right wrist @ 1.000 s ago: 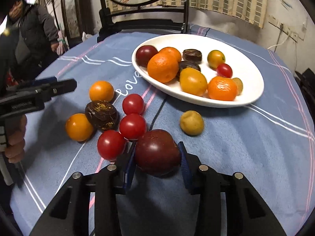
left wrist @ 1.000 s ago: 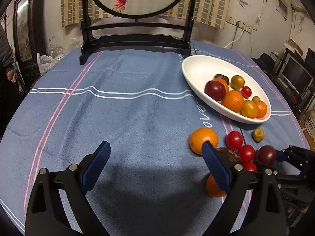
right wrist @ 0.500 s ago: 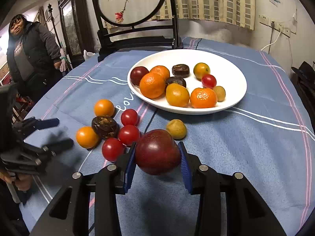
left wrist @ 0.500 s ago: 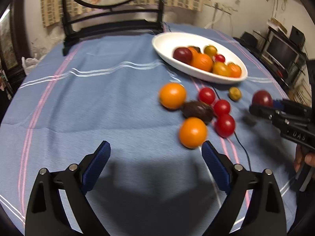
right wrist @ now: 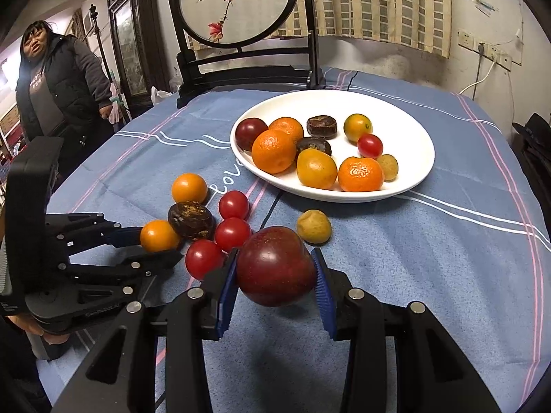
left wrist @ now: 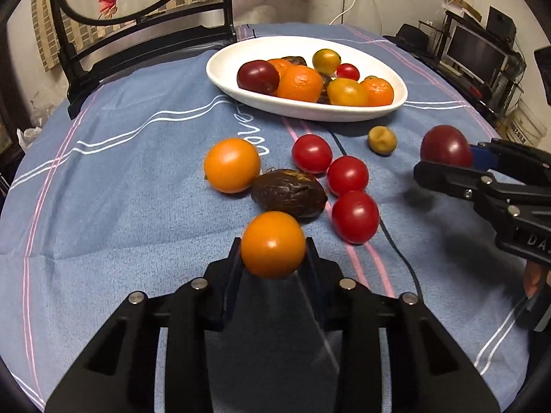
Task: Organize fruits
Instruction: 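Place a dark red plum with the right tool while the left tool places an orange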
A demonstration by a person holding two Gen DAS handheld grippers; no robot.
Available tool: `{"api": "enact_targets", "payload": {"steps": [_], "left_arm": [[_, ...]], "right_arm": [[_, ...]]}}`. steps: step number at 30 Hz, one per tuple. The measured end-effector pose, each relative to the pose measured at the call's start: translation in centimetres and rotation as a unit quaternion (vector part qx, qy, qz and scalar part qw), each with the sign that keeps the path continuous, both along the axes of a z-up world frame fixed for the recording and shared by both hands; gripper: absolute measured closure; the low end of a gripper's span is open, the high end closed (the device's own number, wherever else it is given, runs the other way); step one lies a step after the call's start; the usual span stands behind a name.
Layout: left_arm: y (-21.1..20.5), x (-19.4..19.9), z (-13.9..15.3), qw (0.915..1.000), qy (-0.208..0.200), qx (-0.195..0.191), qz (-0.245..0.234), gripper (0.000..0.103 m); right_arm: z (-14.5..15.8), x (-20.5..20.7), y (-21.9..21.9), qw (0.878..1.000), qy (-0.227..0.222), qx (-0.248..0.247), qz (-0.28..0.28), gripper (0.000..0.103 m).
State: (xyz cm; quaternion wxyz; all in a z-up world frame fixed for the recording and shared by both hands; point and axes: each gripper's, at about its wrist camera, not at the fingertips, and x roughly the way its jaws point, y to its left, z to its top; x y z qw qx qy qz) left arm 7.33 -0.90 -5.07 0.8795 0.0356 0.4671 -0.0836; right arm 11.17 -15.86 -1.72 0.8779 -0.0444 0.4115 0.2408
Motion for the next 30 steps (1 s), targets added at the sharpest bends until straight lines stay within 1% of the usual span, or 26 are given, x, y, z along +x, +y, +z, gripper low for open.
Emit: {"api": "enact_targets", "payload": {"steps": [3, 6, 9, 13, 16, 19, 22, 24, 26, 30], "left_arm": [[0.3, -0.3, 0.3, 1.0, 0.0, -0.008, 0.002, 0.069], [0.8, -0.6, 1.3, 0.9998, -0.008, -0.019, 0.001, 0.069], [1.1, -0.6, 2.8, 0.9996, -0.023, -0.019, 0.002, 0.069], [0.6, 0.6, 4.9, 0.9988, -0.044, -0.014, -0.013, 0.069], [0.4, 2.3, 6.7, 0.9978, -0.062, -0.021, -0.015, 0.069], [-0.3, 4.3, 8.2, 0.9963, -0.082, -0.018, -0.019, 0.069], [-0.9, 7.2, 9.0, 0.9961, -0.083, -0.025, -0.016, 0.069], [-1.4, 9.4, 9.2, 0.9962, -0.082, -0.028, -0.006, 0.07], [-1.8, 12.0, 9.1, 0.9964, -0.078, -0.031, 0.001, 0.07], [-2.8, 15.4, 7.9, 0.9975, -0.064, -0.028, 0.011, 0.07]], "right_arm": [[0.2, -0.1, -0.2, 1.0, -0.002, 0.005, -0.005, 0.062], [0.5, 0.0, -0.7, 1.0, -0.007, 0.016, -0.012, 0.062], [1.1, -0.2, -1.0, 0.999, -0.014, 0.03, -0.016, 0.062], [2.5, -0.1, -1.6, 0.998, -0.024, 0.058, -0.022, 0.062], [3.4, 0.6, -2.0, 0.997, -0.03, 0.06, -0.027, 0.062], [3.9, 2.4, -2.2, 0.998, -0.036, 0.042, -0.036, 0.062], [3.9, 4.8, -1.9, 0.998, -0.034, 0.029, -0.038, 0.062], [3.8, 6.3, -1.5, 0.998, -0.038, 0.016, -0.037, 0.062], [3.3, 7.9, -1.3, 0.999, -0.035, 0.015, -0.04, 0.062], [1.9, 10.8, -0.7, 0.998, -0.026, 0.008, -0.05, 0.062]]}}
